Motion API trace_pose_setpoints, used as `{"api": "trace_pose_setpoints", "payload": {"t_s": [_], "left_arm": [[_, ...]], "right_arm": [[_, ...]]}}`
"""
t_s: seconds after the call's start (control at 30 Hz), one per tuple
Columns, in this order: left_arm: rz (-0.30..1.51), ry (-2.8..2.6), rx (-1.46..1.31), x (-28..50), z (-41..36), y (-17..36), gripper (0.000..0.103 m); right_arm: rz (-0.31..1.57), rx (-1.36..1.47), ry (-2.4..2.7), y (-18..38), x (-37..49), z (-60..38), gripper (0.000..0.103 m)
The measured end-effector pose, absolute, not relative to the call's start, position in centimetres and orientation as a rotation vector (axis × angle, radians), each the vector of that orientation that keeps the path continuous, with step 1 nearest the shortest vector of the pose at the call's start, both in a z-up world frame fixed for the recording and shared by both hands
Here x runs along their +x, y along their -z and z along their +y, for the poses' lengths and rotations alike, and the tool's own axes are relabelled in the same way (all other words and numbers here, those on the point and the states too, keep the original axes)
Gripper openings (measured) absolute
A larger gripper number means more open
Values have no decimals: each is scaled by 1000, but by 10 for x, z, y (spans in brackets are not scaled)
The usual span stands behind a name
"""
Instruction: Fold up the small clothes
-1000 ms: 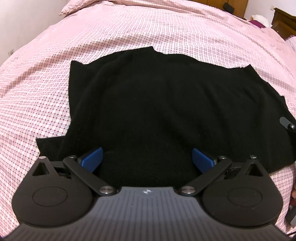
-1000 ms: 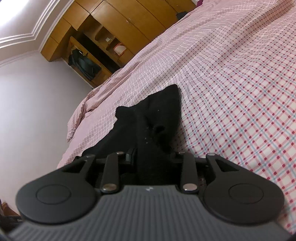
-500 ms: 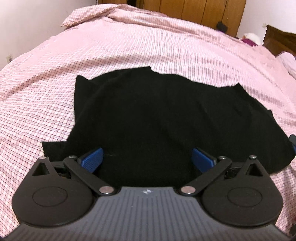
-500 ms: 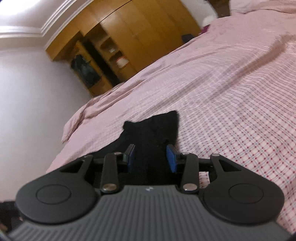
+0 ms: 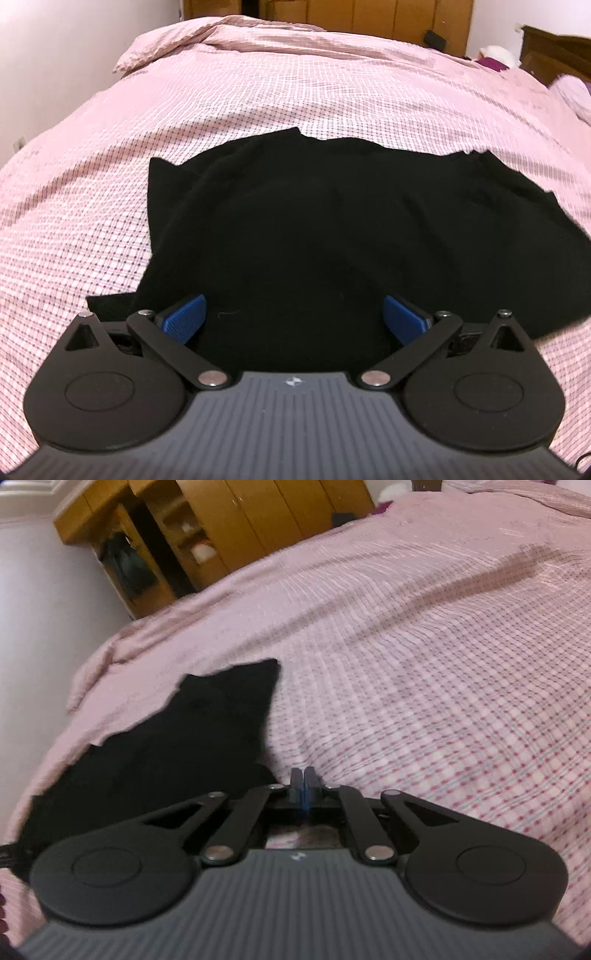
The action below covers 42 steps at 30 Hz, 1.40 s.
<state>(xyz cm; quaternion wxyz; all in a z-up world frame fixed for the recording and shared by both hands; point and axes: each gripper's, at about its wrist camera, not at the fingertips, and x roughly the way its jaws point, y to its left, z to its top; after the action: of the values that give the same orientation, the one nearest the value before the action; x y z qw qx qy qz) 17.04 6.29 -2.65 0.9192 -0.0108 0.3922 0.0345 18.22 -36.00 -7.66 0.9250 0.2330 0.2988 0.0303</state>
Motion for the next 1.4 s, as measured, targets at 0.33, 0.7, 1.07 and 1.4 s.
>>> {"api": "trace_pose_setpoints", "payload": {"t_s": [0.33, 0.7, 1.07, 1.4], "left_arm": [[730, -77, -6, 161, 68, 5, 103], [765, -81, 23, 165, 72, 34, 103], [784, -91, -9, 145, 80, 9, 103], [827, -150, -188, 122, 123, 6, 103]], "right_arm": [[455, 295, -160, 17, 192, -318, 6], [591, 341, -151, 71, 247, -302, 1], [501, 301, -86, 38, 189, -314, 74], [623, 513, -99, 73, 166, -337, 74]]}}
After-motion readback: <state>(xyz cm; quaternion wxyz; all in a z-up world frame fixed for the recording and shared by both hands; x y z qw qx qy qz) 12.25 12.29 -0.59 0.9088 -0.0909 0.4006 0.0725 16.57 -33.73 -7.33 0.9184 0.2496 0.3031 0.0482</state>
